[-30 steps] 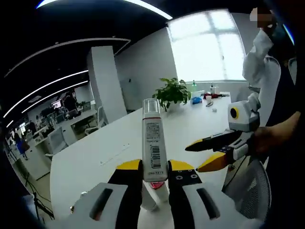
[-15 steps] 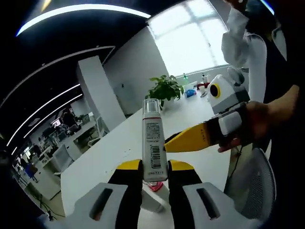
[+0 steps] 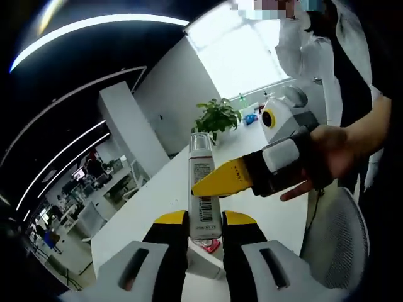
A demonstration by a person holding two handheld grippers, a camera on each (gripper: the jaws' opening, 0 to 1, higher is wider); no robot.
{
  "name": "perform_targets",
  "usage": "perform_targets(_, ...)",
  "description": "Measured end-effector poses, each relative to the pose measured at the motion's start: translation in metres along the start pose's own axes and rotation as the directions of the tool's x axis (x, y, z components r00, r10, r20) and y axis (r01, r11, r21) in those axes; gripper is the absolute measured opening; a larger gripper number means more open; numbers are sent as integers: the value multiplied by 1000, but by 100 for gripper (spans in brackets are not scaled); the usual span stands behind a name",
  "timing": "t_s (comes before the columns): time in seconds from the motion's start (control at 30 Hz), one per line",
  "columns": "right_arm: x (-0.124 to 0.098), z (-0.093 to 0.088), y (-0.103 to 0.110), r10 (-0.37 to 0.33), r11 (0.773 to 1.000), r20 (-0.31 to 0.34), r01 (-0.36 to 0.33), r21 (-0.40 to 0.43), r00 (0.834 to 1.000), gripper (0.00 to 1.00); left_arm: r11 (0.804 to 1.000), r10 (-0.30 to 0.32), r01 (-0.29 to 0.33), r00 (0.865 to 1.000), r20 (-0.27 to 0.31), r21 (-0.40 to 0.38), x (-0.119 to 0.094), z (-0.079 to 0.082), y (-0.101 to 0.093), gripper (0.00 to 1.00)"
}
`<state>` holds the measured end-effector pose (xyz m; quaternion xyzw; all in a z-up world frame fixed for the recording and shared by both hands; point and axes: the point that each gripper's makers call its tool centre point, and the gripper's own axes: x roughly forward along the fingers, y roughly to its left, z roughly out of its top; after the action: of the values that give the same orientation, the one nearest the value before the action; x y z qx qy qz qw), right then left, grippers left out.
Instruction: Arrange the skincare products in the storage area until every visible bottle or jar stands upright without overlapping.
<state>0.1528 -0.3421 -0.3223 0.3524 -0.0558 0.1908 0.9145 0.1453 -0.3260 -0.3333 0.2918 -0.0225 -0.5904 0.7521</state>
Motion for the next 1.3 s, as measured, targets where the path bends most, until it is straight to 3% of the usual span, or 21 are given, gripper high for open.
perform_targets(0.17, 0, 2, 2, 8, 1000, 20, -9, 17, 1000, 19, 999, -16, 16, 1000, 8, -43, 1, -2, 2, 16)
perform_targets(0.33, -4, 6, 7, 57, 998, 28, -58, 33, 998, 15, 992, -62, 67, 997, 50, -111, -2, 6, -7, 17)
perform_targets(0.47, -7, 9, 20, 151, 987, 28, -152, 55, 988, 14, 958, -151, 177, 980, 129, -226, -7, 12, -11, 22)
perform_targets(0.53, -10, 13, 29, 230, 971, 29, -231, 67, 973, 13, 910, -205, 257, 961, 185, -326, -15, 19, -9, 27)
perform_targets(0.57, -10, 17, 31, 255, 963, 42, -257, 83, 966, 13, 869, -237, 316, 942, 240, -382, -20, 26, -9, 28)
perform_targets(0.63, -14, 24, 40, 329, 935, 71, -336, 114, 942, 13, 811, -262, 374, 920, 292, -450, -27, 31, -5, 31)
perform_targets(0.7, -20, 31, 54, 430, 885, 85, -438, 157, 899, 13, 710, -300, 469, 877, 376, -526, -35, 36, 0, 36)
perform_targets(0.73, -21, 33, 56, 448, 878, 82, -456, 148, 890, 13, 682, -303, 489, 865, 399, -544, -37, 38, 3, 39)
perform_targets(0.77, -24, 31, 64, 497, 853, 56, -499, 155, 866, 13, 635, -323, 530, 843, 430, -561, -40, 41, 6, 41)
perform_targets(0.8, -24, 30, 68, 515, 842, 49, -515, 160, 856, 13, 613, -332, 549, 832, 445, -569, -41, 43, 7, 42)
perform_targets(0.83, -25, 30, 71, 529, 832, 46, -529, 166, 847, 13, 561, -347, 590, 804, 483, -580, -45, 49, 7, 44)
perform_targets(0.93, -27, 24, 86, 596, 785, 17, -586, 200, 803, 13, 449, -374, 672, 740, 558, -589, -50, 61, 7, 49)
perform_targets(0.97, -27, 20, 90, 609, 777, 1, -597, 200, 793, 13, 426, -387, 691, 723, 573, -584, -50, 64, 6, 50)
perform_targets(1.0, -27, 15, 96, 627, 766, -23, -610, 205, 779, 13, 402, -397, 699, 715, 576, -591, -49, 66, 5, 50)
perform_targets(1.03, -27, 11, 99, 639, 756, -36, -619, 214, 768, 13, 405, -397, 699, 715, 576, -589, -47, 67, 6, 50)
perform_targets(1.07, -27, 4, 104, 656, 742, -60, -628, 236, 752, 14, 386, -409, 715, 699, 587, -582, -46, 71, 4, 49)
perform_targets(1.13, -23, -6, 105, 654, 748, -99, -620, 238, 750, 14, 347, -434, 737, 674, 598, -579, -46, 76, 1, 49)
perform_targets(1.2, -18, -16, 103, 637, 766, -137, -600, 232, 759, 14, 358, -449, 734, 678, 583, -578, -42, 77, -2, 46)
perform_targets(1.23, -16, -19, 100, 624, 777, -149, -587, 229, 767, 14, 404, -463, 712, 701, 543, -575, -38, 71, -4, 44)
perform_targets(1.27, -14, -21, 97, 613, 786, -158, -575, 228, 774, 14, 430, -468, 692, 720, 513, -580, -34, 66, -5, 41)
perform_targets(1.3, -13, -23, 95, 605, 793, -170, -567, 224, 778, 14, 466, -463, 656, 752, 468, -593, -28, 58, -5, 39)
